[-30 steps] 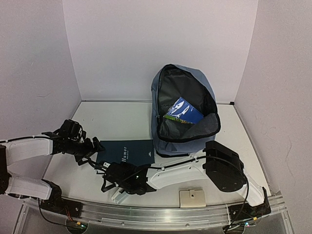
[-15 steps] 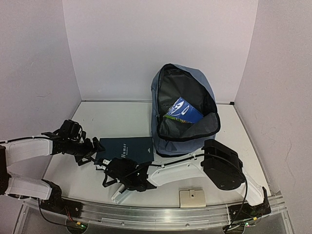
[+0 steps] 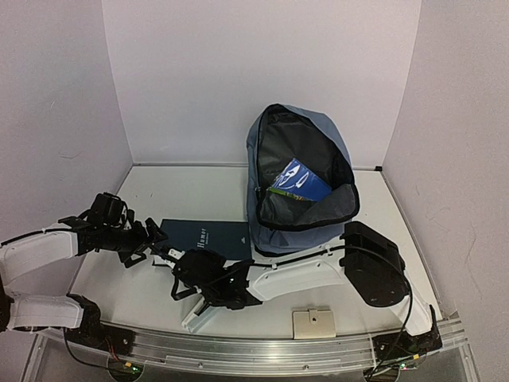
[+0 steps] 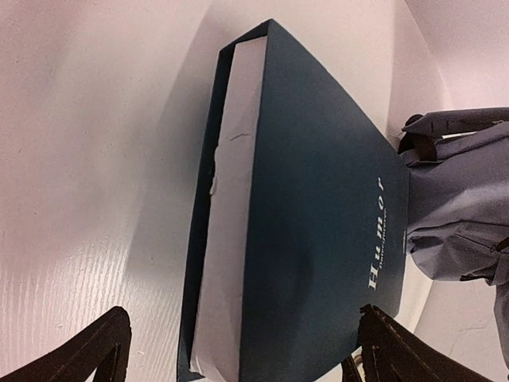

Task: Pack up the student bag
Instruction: Pick up the book from the center of the board.

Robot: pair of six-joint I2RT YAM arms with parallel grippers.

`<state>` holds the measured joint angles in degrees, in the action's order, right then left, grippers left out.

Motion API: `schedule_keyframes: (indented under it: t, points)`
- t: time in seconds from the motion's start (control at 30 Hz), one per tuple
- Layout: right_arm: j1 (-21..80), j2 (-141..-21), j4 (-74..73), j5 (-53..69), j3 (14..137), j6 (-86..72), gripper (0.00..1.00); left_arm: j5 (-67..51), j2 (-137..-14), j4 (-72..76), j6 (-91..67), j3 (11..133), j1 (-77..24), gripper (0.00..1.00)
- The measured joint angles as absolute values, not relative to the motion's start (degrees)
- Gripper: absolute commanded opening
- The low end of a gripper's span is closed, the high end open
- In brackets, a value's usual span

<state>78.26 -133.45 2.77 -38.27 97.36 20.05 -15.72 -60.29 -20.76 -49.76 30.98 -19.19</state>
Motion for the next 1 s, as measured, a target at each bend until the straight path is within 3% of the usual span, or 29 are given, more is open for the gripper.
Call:
schedule_keyframes:
  t: [0.57,0.67,0.83,1.0]
  points:
    - [78.24,-130.07,5.67,-38.28,95.25,16.30,0.00,-24.17,-57.96,-13.54,-57.12,28.70,-18.64,0.99]
    - [78.24,-129.78,6.47,-38.12,94.99,15.76,0.00,-25.31,-56.76,-11.96,-58.76,27.99,-18.41,0.89]
    - [78.18,-129.06,7.42,-37.85,93.92,15.03,0.00,-26.29,-55.74,-9.77,-61.25,27.30,-17.77,0.61]
    - [77.97,-127.77,8.40,-37.77,92.94,14.70,0.00,-26.42,-54.91,-8.97,-62.68,26.68,-17.37,0.48]
